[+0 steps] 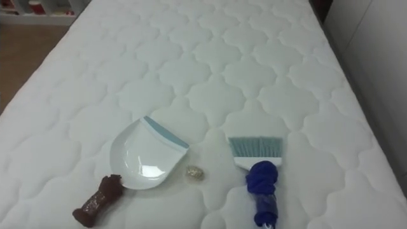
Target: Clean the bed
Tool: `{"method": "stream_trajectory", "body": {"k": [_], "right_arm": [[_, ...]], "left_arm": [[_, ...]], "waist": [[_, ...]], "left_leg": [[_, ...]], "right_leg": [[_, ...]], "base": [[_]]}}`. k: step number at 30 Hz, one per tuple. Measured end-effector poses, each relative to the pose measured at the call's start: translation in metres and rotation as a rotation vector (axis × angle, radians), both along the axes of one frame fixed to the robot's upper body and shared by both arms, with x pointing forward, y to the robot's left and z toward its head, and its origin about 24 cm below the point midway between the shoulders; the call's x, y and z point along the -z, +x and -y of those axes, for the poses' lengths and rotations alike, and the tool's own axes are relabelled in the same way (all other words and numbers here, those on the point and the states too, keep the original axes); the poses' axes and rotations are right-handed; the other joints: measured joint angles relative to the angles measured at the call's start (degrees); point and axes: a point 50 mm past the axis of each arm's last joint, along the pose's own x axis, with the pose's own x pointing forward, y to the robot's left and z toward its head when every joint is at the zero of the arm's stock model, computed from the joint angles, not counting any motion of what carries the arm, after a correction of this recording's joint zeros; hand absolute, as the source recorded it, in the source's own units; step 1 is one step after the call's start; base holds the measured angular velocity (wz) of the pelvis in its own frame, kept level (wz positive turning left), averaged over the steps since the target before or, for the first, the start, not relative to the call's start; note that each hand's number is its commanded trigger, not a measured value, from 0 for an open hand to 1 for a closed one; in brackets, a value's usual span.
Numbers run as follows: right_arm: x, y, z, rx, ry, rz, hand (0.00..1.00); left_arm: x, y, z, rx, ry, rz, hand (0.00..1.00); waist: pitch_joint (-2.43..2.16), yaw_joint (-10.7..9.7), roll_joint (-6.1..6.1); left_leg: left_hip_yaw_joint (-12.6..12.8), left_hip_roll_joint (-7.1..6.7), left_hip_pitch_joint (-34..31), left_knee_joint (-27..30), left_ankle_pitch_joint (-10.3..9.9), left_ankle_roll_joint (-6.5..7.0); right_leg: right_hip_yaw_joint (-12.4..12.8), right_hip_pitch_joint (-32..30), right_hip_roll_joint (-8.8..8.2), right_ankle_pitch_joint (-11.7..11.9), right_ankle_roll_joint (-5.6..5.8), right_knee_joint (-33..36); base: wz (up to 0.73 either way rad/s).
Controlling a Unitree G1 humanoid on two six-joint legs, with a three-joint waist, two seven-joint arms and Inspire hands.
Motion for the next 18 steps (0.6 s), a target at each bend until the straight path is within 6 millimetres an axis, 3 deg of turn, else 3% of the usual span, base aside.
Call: {"method": "stream_trajectory", "body": {"k": [3,6,8,15,18], "right_arm": [[0.0,-0.002,-0.001,-0.004,0.006,0.006,0.0],[-0.001,0.004,-0.001,-0.012,0.005,0.034,0.0],[-0.001,0.006,-0.002,-0.016,0.011,0.051,0.0],[-0.001,0.009,-0.005,0.016,0.034,0.08,0.0],[-0.001,0.014,-0.006,0.012,0.044,0.087,0.0]], "left_arm": [[-0.013,0.018,0.005,0.013,0.024,0.106,0.0],[-0.03,0.044,0.017,0.095,0.067,0.257,0.0],[-0.033,0.053,0.024,0.131,0.069,0.291,0.0],[-0.039,0.073,0.042,0.3,0.111,0.315,0.0],[-0.041,0.078,0.043,0.331,0.107,0.325,0.0]], "waist": [[0.01,-0.1,-0.24],[0.41,-0.1,-0.47],[0.25,-0.3,-0.54],[0.06,-0.5,-0.43],[0.26,-0.9,-0.59]], "left_leg": [[-0.4,-0.1,-0.5,0.2,0.0,0.0],[-0.6,-0.18,-1.0,0.5,0.0,0.0],[-0.6,-0.25,-1.3,0.6,0.0,0.0],[-0.8,-0.15,-2.3,0.7,0.0,0.0],[-0.7,-0.04,-3.0,0.6,0.0,-0.01]], "right_leg": [[-0.8,-0.1,-0.06,0.0,0.0,0.0],[-1.0,-0.2,-0.09,0.0,0.0,-0.2],[-1.0,-0.3,-0.12,0.0,0.0,-0.5],[-1.1,-1.0,0.09,0.3,-0.08,-0.7],[-1.0,-1.5,0.18,0.4,-0.17,-0.8]], "base": [[0.14],[0.04],[0.0],[0.01],[0.0]]}}
